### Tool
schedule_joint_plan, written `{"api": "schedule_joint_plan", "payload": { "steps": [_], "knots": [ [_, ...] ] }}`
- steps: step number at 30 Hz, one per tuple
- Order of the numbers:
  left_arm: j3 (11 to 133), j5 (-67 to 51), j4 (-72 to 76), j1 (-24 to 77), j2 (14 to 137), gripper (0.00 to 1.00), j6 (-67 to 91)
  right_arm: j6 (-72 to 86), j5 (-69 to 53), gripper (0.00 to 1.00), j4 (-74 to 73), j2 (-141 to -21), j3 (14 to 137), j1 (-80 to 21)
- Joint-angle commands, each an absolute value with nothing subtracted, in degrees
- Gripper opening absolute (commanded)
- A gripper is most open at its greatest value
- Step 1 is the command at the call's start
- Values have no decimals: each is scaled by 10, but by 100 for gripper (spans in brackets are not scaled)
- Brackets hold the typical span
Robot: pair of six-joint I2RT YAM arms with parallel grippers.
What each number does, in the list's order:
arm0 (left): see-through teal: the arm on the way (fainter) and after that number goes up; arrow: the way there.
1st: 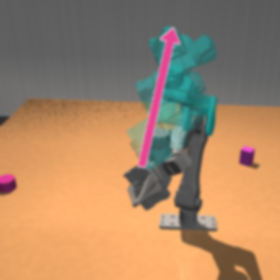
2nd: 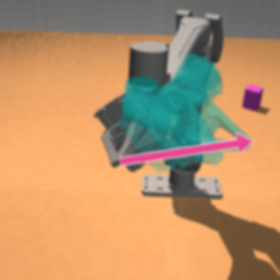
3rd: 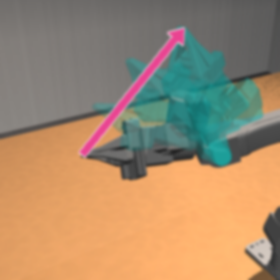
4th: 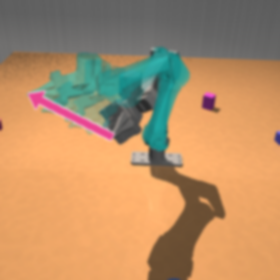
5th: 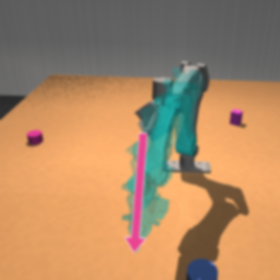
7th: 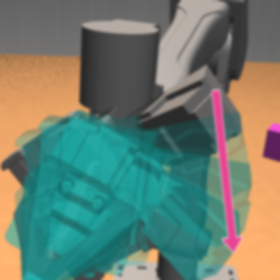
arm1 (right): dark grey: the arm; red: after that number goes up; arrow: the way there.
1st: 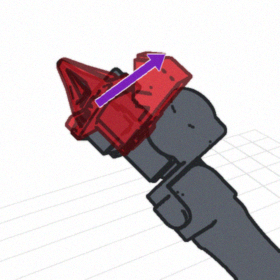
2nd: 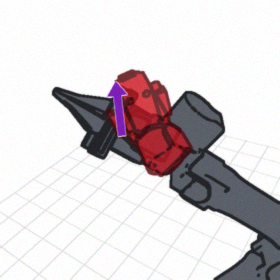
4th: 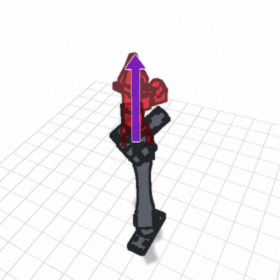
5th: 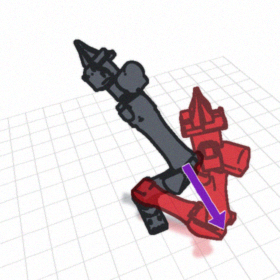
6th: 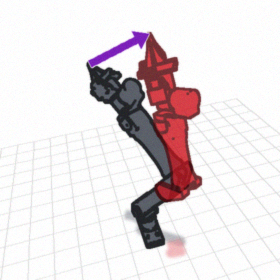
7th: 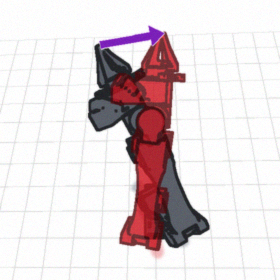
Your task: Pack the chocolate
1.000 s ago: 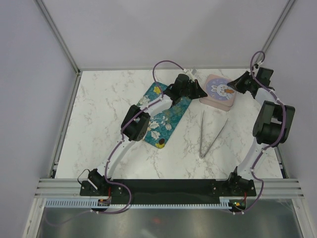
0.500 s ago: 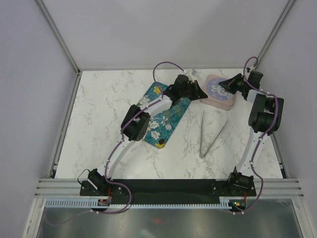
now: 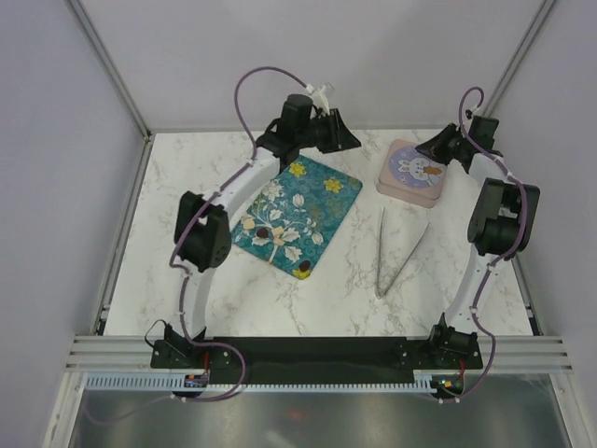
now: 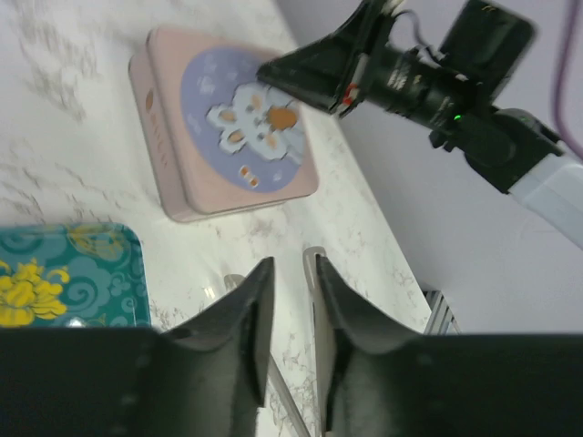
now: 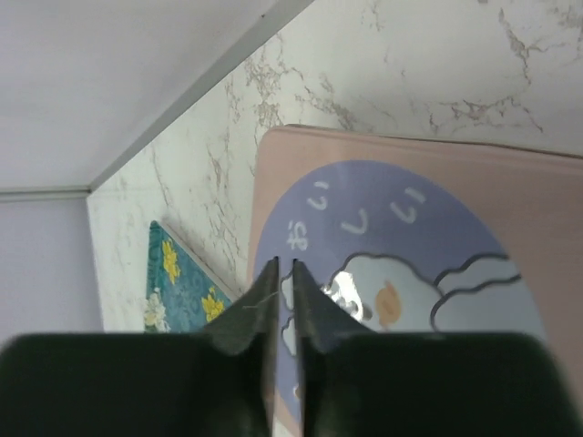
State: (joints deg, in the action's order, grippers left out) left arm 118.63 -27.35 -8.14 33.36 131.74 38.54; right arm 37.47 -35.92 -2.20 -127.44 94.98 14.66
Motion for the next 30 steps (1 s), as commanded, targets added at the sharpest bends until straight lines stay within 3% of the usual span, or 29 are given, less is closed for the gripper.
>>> {"api": "schedule_joint_plan", "payload": {
  "steps": [1,3,5,6,7,9,18,22,30],
  "knots": [
    [1138,-288,-109,331,1152,32,300,295,-295,23,-107,-1121,949,131],
    [1072,-278,-122,331,1072,47,274,277,-256,36,-126,-1041,902,115],
    [1002,-247,-130,331,1015,52,256,251,-233,69,-151,-986,869,102],
    [978,-237,-138,331,962,55,240,243,-222,98,-158,-931,853,98],
    [956,-216,-140,331,937,63,234,237,-211,98,-170,-905,821,97],
    [892,-200,-145,331,864,99,222,234,-193,98,-187,-828,781,96],
    [657,-160,-143,331,618,100,213,252,-141,98,-230,-535,601,84],
    [575,-142,-143,331,529,100,216,243,-147,98,-262,-462,559,79],
    [541,-112,-156,331,424,100,215,233,-166,98,-306,-400,511,62]
  ]
}}
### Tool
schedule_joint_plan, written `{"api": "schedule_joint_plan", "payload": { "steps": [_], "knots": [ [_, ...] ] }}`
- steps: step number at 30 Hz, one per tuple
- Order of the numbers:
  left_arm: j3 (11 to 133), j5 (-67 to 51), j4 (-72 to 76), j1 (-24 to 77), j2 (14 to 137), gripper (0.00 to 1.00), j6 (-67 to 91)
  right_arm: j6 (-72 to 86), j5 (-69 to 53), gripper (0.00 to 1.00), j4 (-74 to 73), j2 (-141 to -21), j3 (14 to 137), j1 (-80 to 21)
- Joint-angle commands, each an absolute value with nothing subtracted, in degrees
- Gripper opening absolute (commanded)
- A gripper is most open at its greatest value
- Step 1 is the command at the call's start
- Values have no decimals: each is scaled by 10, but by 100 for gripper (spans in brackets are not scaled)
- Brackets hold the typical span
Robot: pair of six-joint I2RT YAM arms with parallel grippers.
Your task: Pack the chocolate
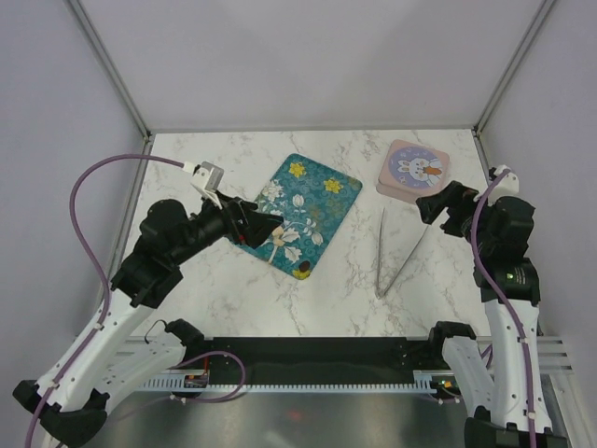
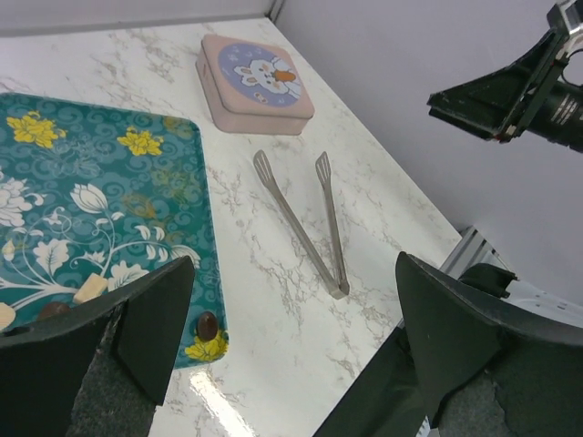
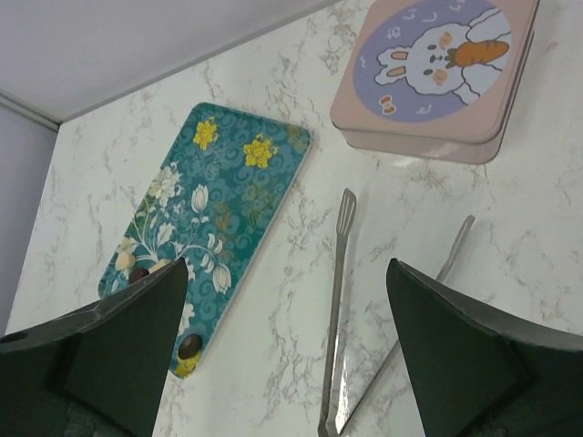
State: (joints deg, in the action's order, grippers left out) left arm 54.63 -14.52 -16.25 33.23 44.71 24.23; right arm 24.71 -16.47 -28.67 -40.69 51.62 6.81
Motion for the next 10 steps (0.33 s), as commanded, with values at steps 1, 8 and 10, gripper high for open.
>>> {"api": "schedule_joint_plan", "payload": {
  "steps": [1,8,10],
  "knots": [
    [544,-104,-160,331,418,100,212,229,-167,98,-305,-397,511,62],
    [554,-73,-180,331,395,100,191,217,-158,98,-302,-407,513,61],
    [555,-70,-180,331,394,100,185,215,-156,98,-300,-406,514,61]
  ]
}}
